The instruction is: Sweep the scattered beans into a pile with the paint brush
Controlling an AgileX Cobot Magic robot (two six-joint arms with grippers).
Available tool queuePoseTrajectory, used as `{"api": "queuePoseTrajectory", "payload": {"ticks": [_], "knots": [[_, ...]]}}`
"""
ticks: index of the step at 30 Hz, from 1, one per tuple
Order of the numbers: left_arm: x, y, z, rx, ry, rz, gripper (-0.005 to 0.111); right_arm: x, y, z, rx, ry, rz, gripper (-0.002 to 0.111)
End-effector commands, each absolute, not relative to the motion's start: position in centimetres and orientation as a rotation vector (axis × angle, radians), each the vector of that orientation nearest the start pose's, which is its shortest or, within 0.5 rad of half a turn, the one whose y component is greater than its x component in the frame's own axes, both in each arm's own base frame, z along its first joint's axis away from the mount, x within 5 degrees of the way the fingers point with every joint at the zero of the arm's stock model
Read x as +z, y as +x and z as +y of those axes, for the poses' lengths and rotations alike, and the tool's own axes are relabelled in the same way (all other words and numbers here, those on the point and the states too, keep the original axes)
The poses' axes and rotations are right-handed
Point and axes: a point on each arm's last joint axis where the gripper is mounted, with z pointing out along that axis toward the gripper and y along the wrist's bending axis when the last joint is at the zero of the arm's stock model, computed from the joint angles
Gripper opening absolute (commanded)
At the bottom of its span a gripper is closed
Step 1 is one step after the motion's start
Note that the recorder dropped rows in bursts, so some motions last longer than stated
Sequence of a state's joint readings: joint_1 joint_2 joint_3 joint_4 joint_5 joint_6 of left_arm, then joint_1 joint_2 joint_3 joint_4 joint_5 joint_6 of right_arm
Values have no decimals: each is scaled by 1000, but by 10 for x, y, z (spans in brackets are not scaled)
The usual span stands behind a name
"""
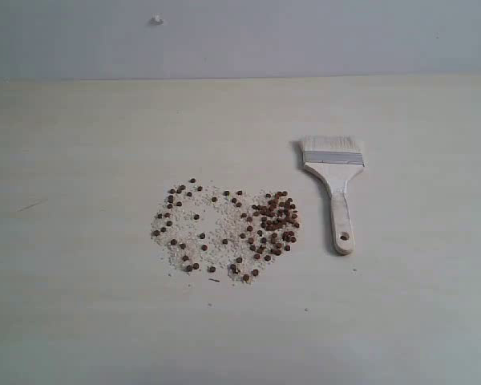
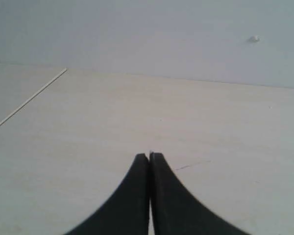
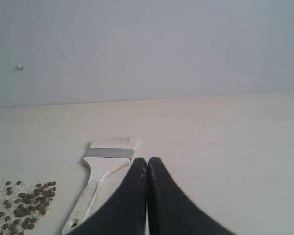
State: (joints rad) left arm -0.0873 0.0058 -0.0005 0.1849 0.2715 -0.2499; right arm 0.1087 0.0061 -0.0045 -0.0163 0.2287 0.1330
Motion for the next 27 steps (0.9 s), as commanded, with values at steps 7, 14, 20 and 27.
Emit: {"api": "queuePoseTrajectory", "payload": {"ticks": [7, 14, 20, 27], "knots": [[189, 55, -2, -100, 3, 1749, 0, 195, 56, 5, 152, 7, 1686, 0], [189, 55, -3, -114, 24, 1749, 0, 201, 56, 5, 106, -43, 1618, 0], [189, 55, -3, -116, 26, 1749, 0, 226, 54, 3, 536, 334, 1325, 0], [189, 55, -4, -121, 31, 1749, 0, 246, 49, 0, 747, 454, 1125, 0]]}}
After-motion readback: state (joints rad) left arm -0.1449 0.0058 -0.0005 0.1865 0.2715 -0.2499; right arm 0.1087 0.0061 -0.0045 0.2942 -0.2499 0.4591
